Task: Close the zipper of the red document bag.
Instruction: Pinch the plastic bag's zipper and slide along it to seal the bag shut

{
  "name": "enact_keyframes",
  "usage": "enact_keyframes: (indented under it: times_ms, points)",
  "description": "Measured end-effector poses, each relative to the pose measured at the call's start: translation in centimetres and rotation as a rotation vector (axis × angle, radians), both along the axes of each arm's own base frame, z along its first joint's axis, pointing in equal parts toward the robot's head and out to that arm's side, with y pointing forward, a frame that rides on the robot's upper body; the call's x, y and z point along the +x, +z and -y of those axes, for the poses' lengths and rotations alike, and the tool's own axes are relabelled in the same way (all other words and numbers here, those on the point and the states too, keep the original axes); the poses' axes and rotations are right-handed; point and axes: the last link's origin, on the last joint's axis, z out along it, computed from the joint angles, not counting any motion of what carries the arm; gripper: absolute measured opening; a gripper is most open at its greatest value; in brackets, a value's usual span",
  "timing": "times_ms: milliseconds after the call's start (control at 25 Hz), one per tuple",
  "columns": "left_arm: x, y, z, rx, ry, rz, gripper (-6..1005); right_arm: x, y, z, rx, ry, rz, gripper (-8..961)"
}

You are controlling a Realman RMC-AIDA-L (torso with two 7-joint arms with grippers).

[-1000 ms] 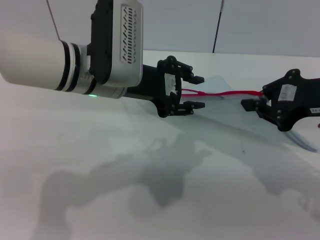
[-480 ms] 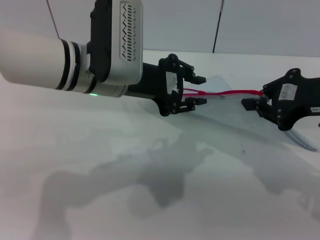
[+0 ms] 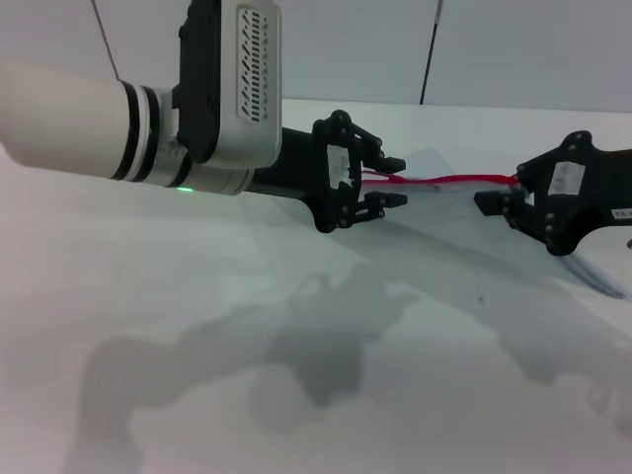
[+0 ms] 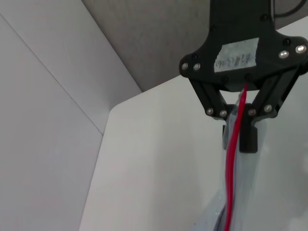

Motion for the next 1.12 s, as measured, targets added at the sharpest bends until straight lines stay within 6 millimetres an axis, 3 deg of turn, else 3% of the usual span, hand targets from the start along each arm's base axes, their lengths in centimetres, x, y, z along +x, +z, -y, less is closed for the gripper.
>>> enact_keyframes:
  times_ms: [280, 1120]
  points:
    - [-0.05, -0.01, -0.24, 0.007, 0.004, -0.002, 248, -0.02, -0.04, 0.05, -0.004, 0.0, 0.0, 47]
    - [-0.1, -0.52, -0.47, -0.009, 0.01, -0.014, 232, 0.03, -0.09, 0.02, -0.006, -0.001, 0.001, 48]
